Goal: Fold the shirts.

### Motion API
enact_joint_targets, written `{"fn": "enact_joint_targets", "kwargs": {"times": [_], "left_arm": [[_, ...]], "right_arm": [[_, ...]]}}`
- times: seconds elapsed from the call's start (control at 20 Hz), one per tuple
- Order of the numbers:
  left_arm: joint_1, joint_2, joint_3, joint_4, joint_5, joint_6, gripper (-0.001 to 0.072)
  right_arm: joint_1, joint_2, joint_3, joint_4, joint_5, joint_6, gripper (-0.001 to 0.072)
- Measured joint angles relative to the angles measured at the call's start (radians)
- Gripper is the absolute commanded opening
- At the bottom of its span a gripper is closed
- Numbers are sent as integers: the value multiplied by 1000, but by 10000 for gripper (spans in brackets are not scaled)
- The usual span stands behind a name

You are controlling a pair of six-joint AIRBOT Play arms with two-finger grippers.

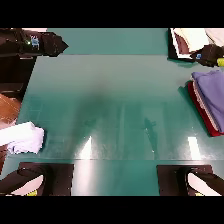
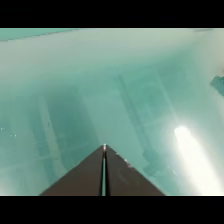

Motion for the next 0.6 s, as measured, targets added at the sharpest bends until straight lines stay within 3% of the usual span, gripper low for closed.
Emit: {"fn": "enact_joint_targets", "kwargs": {"times": [0.6], "left_arm": [[0, 0, 0, 0, 8, -1, 27]], "right_arm": [[0, 0, 0, 0, -1, 0, 20]]}}
